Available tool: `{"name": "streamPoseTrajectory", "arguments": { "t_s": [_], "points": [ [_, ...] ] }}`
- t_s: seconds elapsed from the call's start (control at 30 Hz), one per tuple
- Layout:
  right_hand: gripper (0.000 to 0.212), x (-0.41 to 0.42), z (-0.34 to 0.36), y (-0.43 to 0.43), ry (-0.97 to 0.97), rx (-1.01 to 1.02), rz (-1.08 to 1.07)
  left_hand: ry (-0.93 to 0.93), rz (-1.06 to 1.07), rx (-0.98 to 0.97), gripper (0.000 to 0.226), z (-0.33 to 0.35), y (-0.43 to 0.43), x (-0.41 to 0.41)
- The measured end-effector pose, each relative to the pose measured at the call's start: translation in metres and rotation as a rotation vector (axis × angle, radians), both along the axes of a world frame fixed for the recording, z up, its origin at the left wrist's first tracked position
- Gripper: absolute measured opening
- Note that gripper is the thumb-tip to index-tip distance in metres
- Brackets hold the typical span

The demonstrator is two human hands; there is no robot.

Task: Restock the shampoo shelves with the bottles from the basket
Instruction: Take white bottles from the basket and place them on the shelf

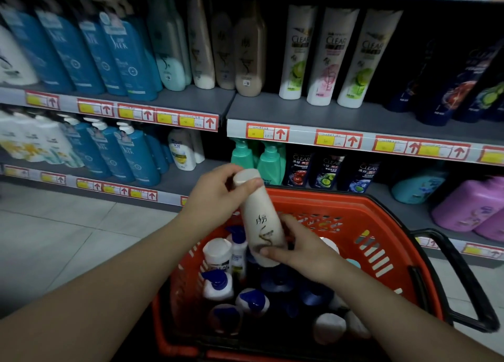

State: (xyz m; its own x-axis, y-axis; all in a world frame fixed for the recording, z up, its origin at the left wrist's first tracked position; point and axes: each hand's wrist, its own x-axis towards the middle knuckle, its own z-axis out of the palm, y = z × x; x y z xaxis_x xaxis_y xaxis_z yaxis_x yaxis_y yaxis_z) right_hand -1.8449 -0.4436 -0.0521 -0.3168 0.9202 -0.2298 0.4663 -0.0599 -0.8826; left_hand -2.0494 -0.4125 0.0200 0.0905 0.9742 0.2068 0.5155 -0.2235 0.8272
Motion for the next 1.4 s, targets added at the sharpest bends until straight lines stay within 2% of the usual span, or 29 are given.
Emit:
{"name": "streamPoseTrajectory", "arguments": {
  "t_s": [0.07,0.17,0.3,0.37,0.4,0.47,0.53,0.6,0.7,0.77,0.87,0.97,1.1,1.2,1.23,1.33,1.4],
  "points": [
    [0.059,0.002,0.005,0.002,0.039,0.002,-0.033,-0.185,0.046,-0.013,0.023,0.011,-0.002,0.005],
    [0.059,0.006,0.012,0.002,0.132,-0.023,-0.040,-0.348,0.083,-0.035,0.012,0.023,-0.005,0.014],
    [0.058,0.002,0.018,-0.002,0.237,-0.063,-0.084,-0.503,0.062,-0.170,0.016,0.025,0.005,0.020],
    [0.056,-0.005,0.025,-0.002,0.306,-0.062,-0.132,-0.478,-0.026,-0.276,0.016,0.022,0.008,0.019],
    [0.055,-0.009,0.030,0.000,0.348,-0.057,-0.148,-0.401,-0.083,-0.312,0.022,0.019,0.009,0.018],
    [0.054,-0.017,0.042,0.005,0.450,-0.049,-0.173,-0.255,-0.171,-0.342,0.026,0.014,0.007,0.013],
    [0.052,-0.025,0.056,0.010,0.534,-0.040,-0.188,-0.204,-0.193,-0.324,0.032,0.016,0.005,0.005],
    [0.054,-0.031,0.069,0.015,0.573,-0.023,-0.191,-0.271,-0.157,-0.313,0.032,0.025,0.003,-0.001],
    [0.060,-0.039,0.082,0.021,0.609,-0.023,-0.176,-0.389,-0.118,-0.334,0.014,0.039,-0.001,-0.005],
    [0.063,-0.045,0.090,0.024,0.613,-0.022,-0.152,-0.425,-0.112,-0.376,0.019,0.047,-0.003,-0.009],
    [0.076,-0.051,0.104,0.029,0.626,-0.019,-0.121,-0.421,-0.124,-0.461,0.039,0.060,-0.006,-0.018],
    [0.071,-0.056,0.120,0.035,0.648,-0.010,-0.058,-0.434,-0.127,-0.528,0.033,0.068,-0.005,-0.026],
    [0.090,-0.059,0.139,0.048,0.579,0.003,-0.007,-0.504,-0.107,-0.517,0.036,0.076,0.006,-0.034],
    [0.072,-0.064,0.146,0.062,0.551,0.022,-0.025,-0.538,-0.097,-0.505,0.034,0.083,0.014,-0.037],
    [0.073,-0.067,0.148,0.067,0.545,0.020,-0.034,-0.547,-0.091,-0.487,0.032,0.083,0.019,-0.039],
    [0.093,-0.081,0.148,0.081,0.513,0.034,-0.069,-0.549,-0.056,-0.455,0.027,0.082,0.035,-0.045],
    [0.078,-0.089,0.149,0.092,0.500,0.028,-0.112,-0.529,-0.026,-0.444,0.024,0.082,0.048,-0.048]
  ]
}}
